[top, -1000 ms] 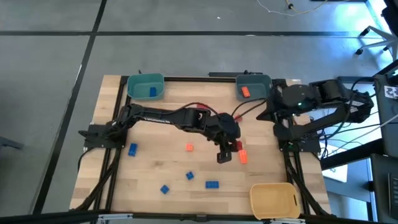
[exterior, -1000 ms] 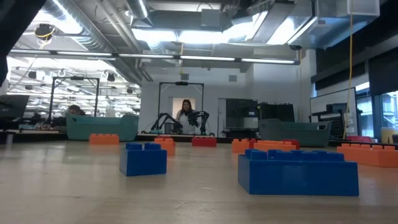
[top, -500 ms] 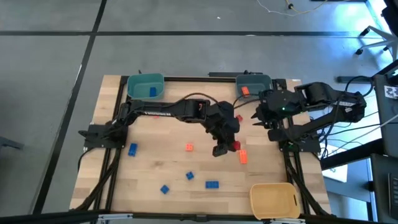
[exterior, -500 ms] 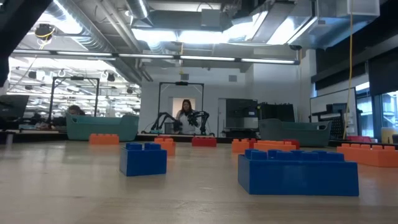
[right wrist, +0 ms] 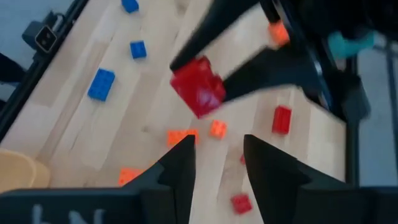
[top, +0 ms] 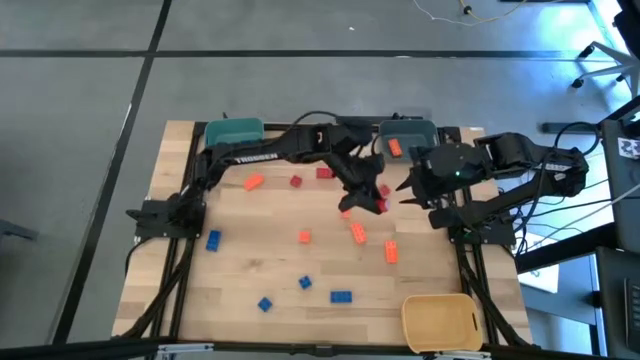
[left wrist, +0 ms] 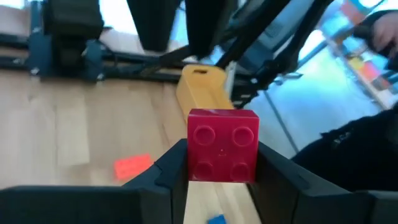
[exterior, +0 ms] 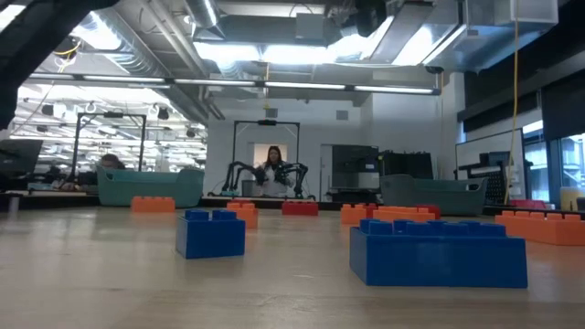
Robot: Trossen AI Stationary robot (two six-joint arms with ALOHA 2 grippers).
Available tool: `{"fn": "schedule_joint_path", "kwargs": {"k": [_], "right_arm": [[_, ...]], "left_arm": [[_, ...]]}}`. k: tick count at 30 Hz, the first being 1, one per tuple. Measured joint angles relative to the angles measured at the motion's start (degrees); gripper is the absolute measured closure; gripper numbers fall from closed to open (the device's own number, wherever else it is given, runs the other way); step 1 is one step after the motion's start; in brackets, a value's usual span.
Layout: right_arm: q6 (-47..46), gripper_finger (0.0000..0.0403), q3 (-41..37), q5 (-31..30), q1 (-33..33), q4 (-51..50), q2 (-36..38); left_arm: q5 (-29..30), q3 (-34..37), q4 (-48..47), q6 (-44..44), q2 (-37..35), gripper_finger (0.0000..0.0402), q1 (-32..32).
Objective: Sort & place blocks by color
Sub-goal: Put the red game piece into the yellow bin
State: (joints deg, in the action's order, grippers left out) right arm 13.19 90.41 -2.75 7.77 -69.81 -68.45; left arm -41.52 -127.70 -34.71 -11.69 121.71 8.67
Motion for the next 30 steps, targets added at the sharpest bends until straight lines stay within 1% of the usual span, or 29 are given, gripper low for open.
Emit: {"fn": "schedule_joint_path", "kwargs": {"k": [10, 16, 21, 27, 30], "right_arm": [[2.56, 0.0265, 0.0, -0.11, 0.0, 3.99, -1.42], [2.69, 0.0265, 0.07, -0.03, 0.0, 3.56, -3.85], [5.13, 0.0265, 0.09, 0.17, 0.0, 3.85, -4.62], [4.82, 0.0265, 0.09, 2.97, -0.07, 3.97, -4.74], [1.35, 0.0265, 0.09, 1.94, -0.07, 3.91, -4.74]], "left_arm": [[-0.35, 0.0, 1.56, 1.8, 0.04, 0.0271, 0.79], [-0.58, 0.12, 1.91, 2.48, 0.17, 0.0271, 1.0], [-0.61, 0.13, 1.23, 3.31, 0.17, 0.0271, 1.03], [-0.52, 0.13, 0.09, 3.5, 0.17, 0.0271, 1.1], [-0.62, 0.13, -0.02, 3.5, 0.17, 0.0271, 1.35]]}}
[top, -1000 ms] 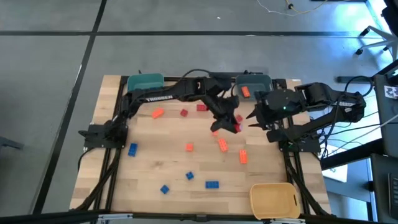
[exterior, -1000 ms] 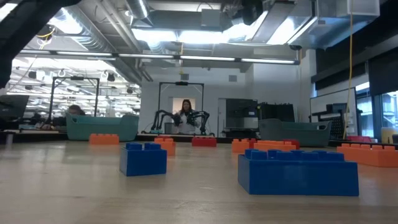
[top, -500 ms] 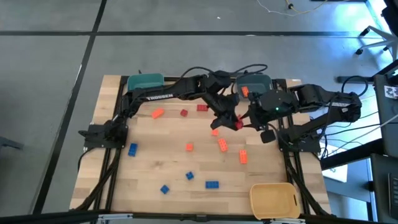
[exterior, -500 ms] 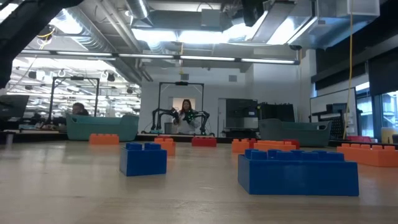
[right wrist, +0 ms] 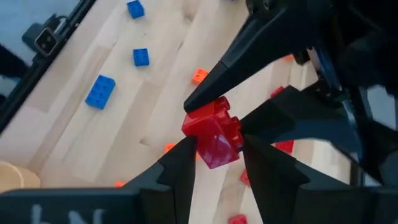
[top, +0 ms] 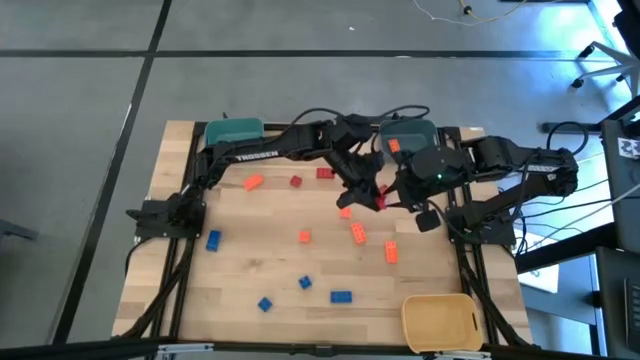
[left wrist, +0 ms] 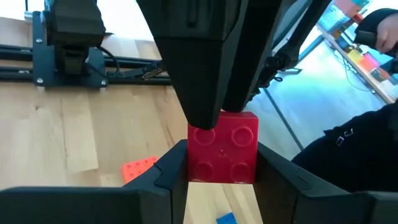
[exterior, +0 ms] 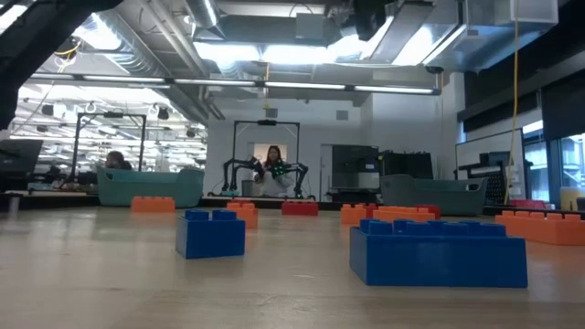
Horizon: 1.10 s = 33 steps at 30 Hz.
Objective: Sort & place blocks by color
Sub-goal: Put the red game piece into the yellow bin
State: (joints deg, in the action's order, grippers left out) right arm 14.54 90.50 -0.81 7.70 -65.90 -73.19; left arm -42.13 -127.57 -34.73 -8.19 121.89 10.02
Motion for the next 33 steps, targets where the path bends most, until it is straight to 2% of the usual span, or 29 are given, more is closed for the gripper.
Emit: {"fn": "schedule_joint_path", "kwargs": {"k": [7, 12, 33], "right_arm": [[-2.27, 0.0265, -0.02, -0.62, 0.02, -0.56, -0.02], [-2.27, 0.0264, -0.02, 1.15, 0.0, -1.08, -0.04], [0.88, 0.0265, -0.02, 1.14, 1.33, -0.49, -0.61]], "left_arm": [[0.64, 0.0, -0.31, -0.02, 0.0, 0.0271, 0.18], [0.75, 0.0, -0.56, -0.04, 0.0, 0.0271, 0.2], [0.72, -0.11, -0.75, 1.29, 0.0, 0.0271, 0.69]]}}
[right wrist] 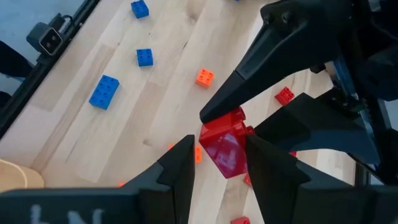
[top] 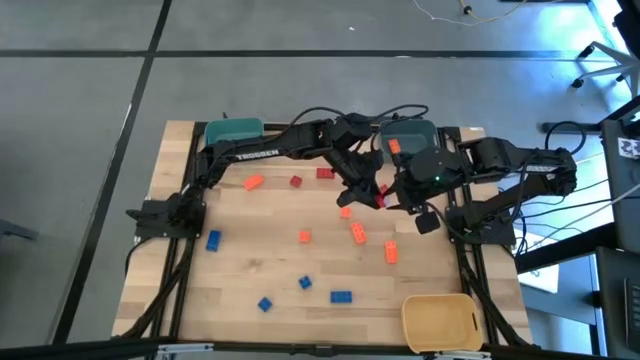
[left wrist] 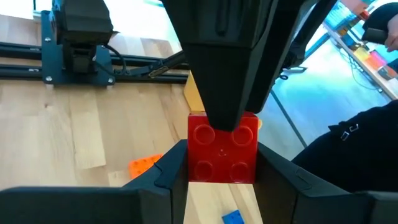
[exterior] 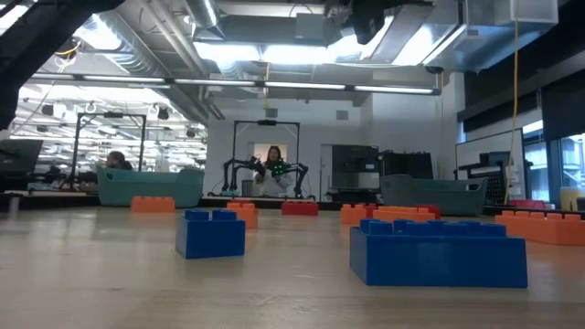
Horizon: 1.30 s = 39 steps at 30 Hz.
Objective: Sort & place blocks by color
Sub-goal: Put the red game piece into the yellow bin
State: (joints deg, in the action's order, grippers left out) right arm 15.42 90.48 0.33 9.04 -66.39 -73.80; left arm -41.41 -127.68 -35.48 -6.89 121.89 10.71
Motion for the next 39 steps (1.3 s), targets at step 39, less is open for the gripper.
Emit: {"fn": "schedule_joint_path", "kwargs": {"k": [39], "right_arm": [[0.02, 0.0218, -0.11, -6.54, 0.17, -1.47, 0.49]], "left_arm": [[0.28, 0.0, 1.62, -3.11, -0.15, 0.0271, -0.11]]}}
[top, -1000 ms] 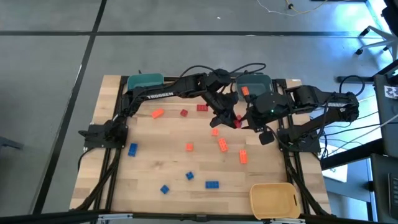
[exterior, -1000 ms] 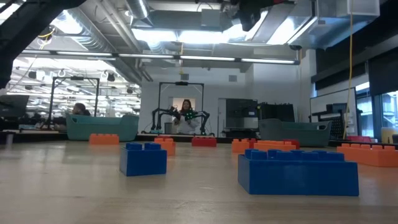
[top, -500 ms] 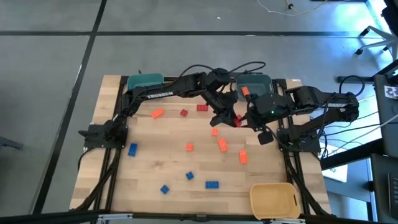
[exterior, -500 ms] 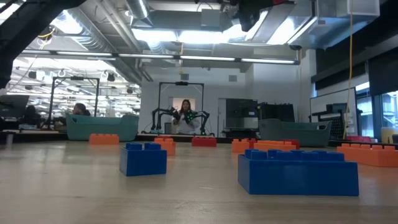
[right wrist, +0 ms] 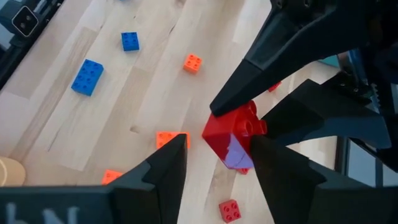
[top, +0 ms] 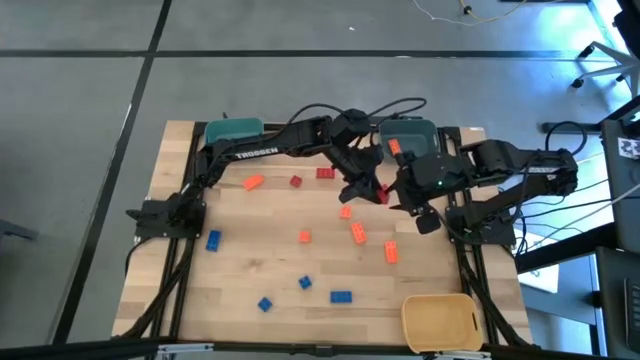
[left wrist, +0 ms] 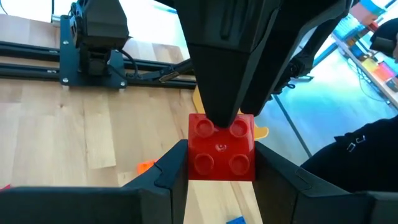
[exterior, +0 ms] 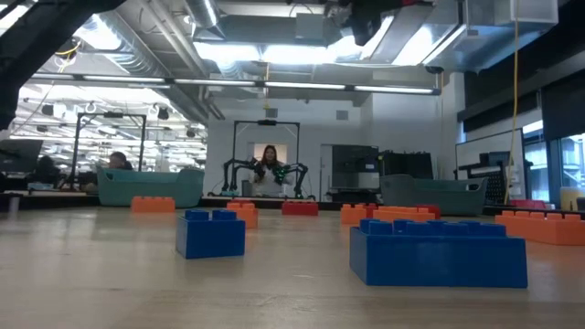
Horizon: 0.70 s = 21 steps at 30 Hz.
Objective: Sort & place blocks by color
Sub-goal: Put the red game piece into the yellow bin
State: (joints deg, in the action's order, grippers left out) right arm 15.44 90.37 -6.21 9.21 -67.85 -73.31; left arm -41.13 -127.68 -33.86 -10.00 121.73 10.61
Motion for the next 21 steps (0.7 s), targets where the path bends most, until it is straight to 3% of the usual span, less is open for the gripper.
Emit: {"fn": "schedule_joint_path", "kwargs": {"k": [13, 21], "right_arm": [[0.55, 0.0217, 0.26, -1.01, -0.07, 1.72, 0.01], [0.5, 0.0218, 0.11, -1.34, -0.07, 1.53, -0.16]], "left_arm": [[-0.92, 0.0, 7.65, -3.76, 0.13, 0.0272, -0.16], [-1.28, 0.0, 5.79, -4.46, 0.13, 0.0272, -0.18]]}}
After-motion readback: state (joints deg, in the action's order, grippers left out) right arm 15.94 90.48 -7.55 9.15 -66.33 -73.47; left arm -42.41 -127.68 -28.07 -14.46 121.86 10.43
